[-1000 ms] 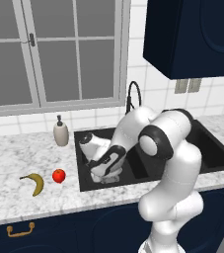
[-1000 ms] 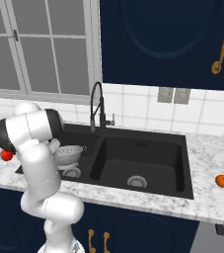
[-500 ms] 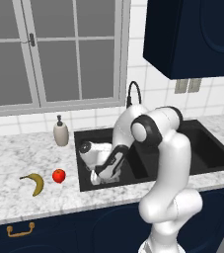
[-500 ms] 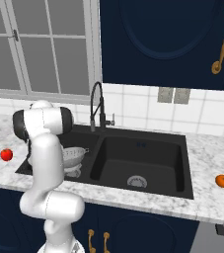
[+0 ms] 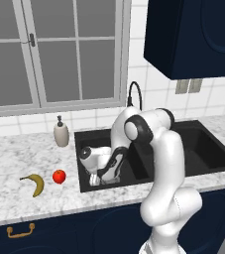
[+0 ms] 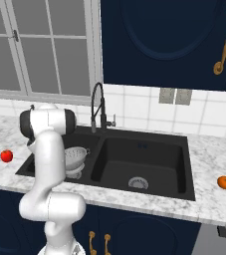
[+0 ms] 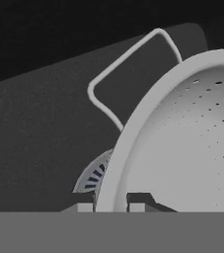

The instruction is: Put the colander in the sink, put the apple, orange, banana in the colander, and turn on the sink faucet and pour water over the colander.

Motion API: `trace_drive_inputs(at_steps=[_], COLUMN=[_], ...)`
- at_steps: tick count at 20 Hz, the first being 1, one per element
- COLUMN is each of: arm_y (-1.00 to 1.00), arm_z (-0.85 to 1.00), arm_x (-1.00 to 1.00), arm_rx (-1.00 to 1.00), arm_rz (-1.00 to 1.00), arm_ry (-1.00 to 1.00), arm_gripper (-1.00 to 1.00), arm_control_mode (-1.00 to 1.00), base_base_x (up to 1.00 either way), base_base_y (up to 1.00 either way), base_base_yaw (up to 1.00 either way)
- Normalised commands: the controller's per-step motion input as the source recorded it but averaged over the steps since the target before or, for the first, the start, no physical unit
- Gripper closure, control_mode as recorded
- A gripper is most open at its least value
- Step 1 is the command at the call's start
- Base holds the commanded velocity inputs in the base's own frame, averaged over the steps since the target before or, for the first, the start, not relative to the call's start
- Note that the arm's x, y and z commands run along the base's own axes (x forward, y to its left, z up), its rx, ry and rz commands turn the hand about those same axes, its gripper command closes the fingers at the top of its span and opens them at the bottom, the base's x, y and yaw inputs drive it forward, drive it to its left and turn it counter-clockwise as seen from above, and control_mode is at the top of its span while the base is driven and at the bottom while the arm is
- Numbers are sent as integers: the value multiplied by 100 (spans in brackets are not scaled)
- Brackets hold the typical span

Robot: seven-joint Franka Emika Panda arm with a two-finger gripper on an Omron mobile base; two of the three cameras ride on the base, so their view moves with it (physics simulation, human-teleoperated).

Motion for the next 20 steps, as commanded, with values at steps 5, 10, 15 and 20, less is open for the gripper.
trace_drive_inputs(at_steps=[5,10,15,20], arm_y=[-7,-24,-32,-20], arm_z=[-14,0,0,0], arm_x=[14,0,0,16], arm_rx=[0,0,0,0], arm_rz=[-3,-10,-10,-7], arm_ry=[-1,0,-1,0], arm_gripper=[100,100,100,100], arm_control_mode=[-100,-100,-100,-100], base_base_x=[0,0,0,0], base_base_y=[0,0,0,0], base_base_yaw=[0,0,0,0])
